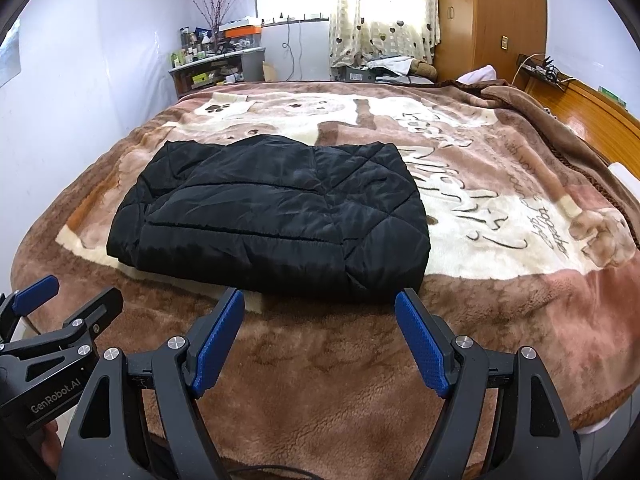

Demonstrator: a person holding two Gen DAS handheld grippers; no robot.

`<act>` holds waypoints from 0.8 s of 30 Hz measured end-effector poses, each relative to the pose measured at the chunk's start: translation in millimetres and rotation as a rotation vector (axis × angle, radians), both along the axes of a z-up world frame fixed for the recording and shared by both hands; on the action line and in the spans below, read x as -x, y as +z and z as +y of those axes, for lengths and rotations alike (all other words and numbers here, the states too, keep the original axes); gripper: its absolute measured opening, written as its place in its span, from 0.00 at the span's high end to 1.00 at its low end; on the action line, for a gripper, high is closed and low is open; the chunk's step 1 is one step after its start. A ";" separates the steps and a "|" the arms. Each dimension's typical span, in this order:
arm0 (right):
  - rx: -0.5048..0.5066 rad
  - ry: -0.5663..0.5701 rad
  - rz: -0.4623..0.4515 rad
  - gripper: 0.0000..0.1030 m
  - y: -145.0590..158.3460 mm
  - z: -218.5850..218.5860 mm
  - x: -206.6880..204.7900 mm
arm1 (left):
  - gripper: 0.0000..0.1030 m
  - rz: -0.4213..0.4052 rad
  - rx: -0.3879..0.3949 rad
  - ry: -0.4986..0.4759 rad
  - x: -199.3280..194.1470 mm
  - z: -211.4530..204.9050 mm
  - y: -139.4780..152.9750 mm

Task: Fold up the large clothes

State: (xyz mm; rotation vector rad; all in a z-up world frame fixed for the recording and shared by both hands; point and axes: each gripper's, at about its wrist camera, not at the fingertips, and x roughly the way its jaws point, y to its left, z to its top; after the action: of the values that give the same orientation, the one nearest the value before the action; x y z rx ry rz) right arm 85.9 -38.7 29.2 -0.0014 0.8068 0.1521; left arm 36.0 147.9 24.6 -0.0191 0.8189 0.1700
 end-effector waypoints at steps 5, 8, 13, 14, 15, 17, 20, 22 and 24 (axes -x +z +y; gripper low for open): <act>0.002 0.003 -0.001 0.25 -0.8 -0.2 -0.2 | 0.12 0.006 0.002 0.000 0.1 -2.0 -1.9; 0.001 -0.001 0.000 0.25 -0.5 0.8 0.1 | 0.12 0.002 -0.003 -0.001 0.6 -4.0 -2.1; 0.003 -0.001 0.001 0.25 -0.9 1.0 0.3 | 0.12 -0.001 0.002 -0.003 2.0 -5.2 -2.4; 0.001 0.000 0.001 0.25 -0.7 0.9 0.5 | 0.12 -0.001 0.001 -0.004 2.0 -5.6 -2.6; 0.001 0.002 0.001 0.25 -1.2 1.4 0.2 | 0.12 -0.001 -0.001 -0.005 1.8 -5.9 -2.7; 0.003 0.003 0.003 0.25 -2.6 0.7 0.5 | 0.12 0.002 0.000 -0.005 1.3 -5.7 -2.7; 0.003 0.004 0.003 0.25 -2.9 1.2 0.9 | 0.12 0.003 0.002 -0.006 1.6 -4.0 -2.7; 0.002 0.003 0.002 0.25 -3.1 0.5 1.3 | 0.12 0.003 0.001 -0.004 1.9 -4.1 -2.8; 0.003 0.005 0.003 0.25 -2.7 1.0 0.5 | 0.12 0.003 0.000 -0.005 2.2 -4.6 -2.8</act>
State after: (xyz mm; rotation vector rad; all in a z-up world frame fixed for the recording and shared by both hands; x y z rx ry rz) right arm 85.5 -37.7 26.5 -0.0061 0.8100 0.1560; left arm 33.7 143.4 21.8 -0.0172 0.8224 0.1656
